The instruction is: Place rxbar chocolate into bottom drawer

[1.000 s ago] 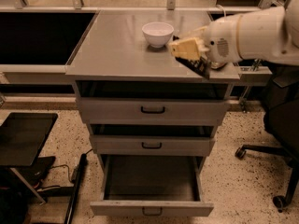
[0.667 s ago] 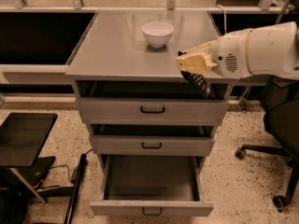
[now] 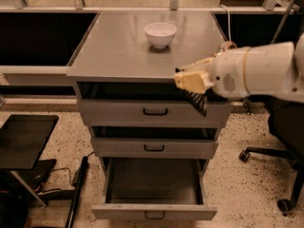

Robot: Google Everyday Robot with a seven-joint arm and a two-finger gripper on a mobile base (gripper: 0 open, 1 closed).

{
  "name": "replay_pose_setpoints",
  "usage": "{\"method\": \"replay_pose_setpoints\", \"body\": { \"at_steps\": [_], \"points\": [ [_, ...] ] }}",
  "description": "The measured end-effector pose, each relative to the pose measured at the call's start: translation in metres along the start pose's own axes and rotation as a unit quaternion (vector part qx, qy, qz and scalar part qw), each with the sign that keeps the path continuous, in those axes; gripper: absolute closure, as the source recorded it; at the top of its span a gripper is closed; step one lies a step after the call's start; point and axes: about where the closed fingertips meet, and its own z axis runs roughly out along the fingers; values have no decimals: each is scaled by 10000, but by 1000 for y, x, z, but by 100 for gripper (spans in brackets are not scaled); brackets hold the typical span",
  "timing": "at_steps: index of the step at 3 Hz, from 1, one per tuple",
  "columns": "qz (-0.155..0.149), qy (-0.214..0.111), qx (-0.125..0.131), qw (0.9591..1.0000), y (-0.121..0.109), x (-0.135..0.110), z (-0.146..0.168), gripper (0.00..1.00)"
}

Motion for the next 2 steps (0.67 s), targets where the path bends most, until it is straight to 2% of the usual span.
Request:
{"method": "replay_pose_setpoints", "body": {
  "at_steps": [1,2],
  "points": [
    [85,270,-117,9995,35,47,16,100],
    [228,559,-321,9977,47,85,37,100]
  ]
}}
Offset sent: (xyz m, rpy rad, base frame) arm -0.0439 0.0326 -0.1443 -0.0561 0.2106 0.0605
